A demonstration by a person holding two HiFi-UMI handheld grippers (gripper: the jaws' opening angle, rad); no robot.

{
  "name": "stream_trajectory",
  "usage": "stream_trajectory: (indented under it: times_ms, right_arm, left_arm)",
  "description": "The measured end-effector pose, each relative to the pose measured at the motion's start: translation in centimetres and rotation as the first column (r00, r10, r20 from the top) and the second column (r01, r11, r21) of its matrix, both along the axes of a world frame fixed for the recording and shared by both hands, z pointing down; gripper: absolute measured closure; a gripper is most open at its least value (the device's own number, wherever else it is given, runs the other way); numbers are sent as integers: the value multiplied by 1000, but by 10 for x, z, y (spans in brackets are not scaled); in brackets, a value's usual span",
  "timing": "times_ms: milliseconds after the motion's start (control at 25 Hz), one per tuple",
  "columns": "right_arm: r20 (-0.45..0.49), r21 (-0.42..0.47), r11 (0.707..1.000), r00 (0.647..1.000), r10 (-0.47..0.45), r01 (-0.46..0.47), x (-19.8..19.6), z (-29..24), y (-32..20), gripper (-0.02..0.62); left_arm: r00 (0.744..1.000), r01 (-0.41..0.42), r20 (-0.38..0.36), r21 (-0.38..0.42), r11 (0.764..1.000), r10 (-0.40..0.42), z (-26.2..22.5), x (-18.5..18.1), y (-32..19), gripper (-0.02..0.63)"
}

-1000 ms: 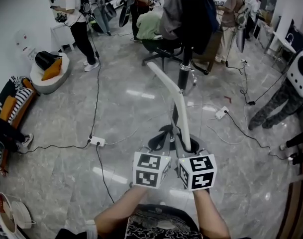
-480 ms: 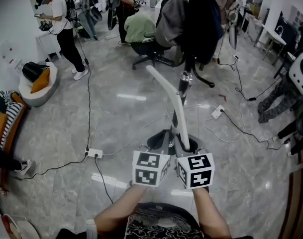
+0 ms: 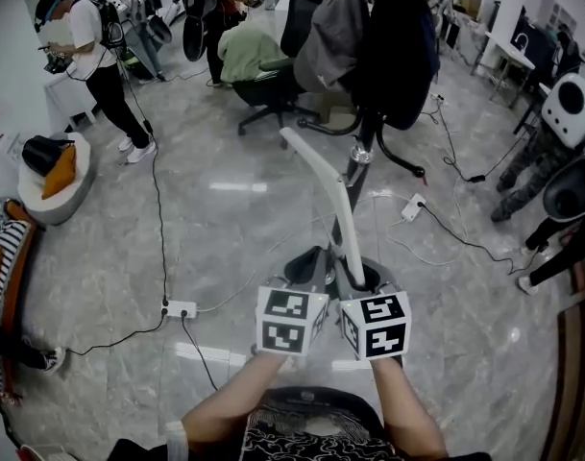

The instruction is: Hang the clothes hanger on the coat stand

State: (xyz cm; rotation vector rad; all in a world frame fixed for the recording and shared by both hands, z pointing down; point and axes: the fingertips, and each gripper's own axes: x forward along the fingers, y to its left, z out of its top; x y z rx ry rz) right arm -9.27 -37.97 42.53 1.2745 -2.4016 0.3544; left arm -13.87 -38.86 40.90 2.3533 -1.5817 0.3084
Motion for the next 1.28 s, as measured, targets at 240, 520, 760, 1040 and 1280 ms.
stream_trajectory:
  times_ms: [240, 520, 760, 1040, 1280]
  right_arm:
    - [-12, -5, 999, 999, 34, -35, -11, 7, -16, 548]
    - [-18, -7, 997, 997, 79, -80, -15, 14, -35, 548]
    - [-27, -8, 994, 994, 110, -110, -14, 21, -53, 548]
    - [-41, -28, 990, 990, 136, -137, -19, 30, -70, 548]
    - [-60, -58, 987, 988, 145, -148, -22, 48, -86, 548]
  left_arm:
    - [999, -38, -8, 2, 999, 38, 4, -8, -19, 601]
    - [997, -83, -2, -4, 997, 83, 10, -13, -35, 601]
    - [994, -113, -3, -1, 994, 113, 15, -16, -50, 601]
    - [990, -142, -11, 3, 990, 143, 15, -18, -67, 601]
    - [988, -155, -11, 1, 988, 155, 21, -20, -77, 601]
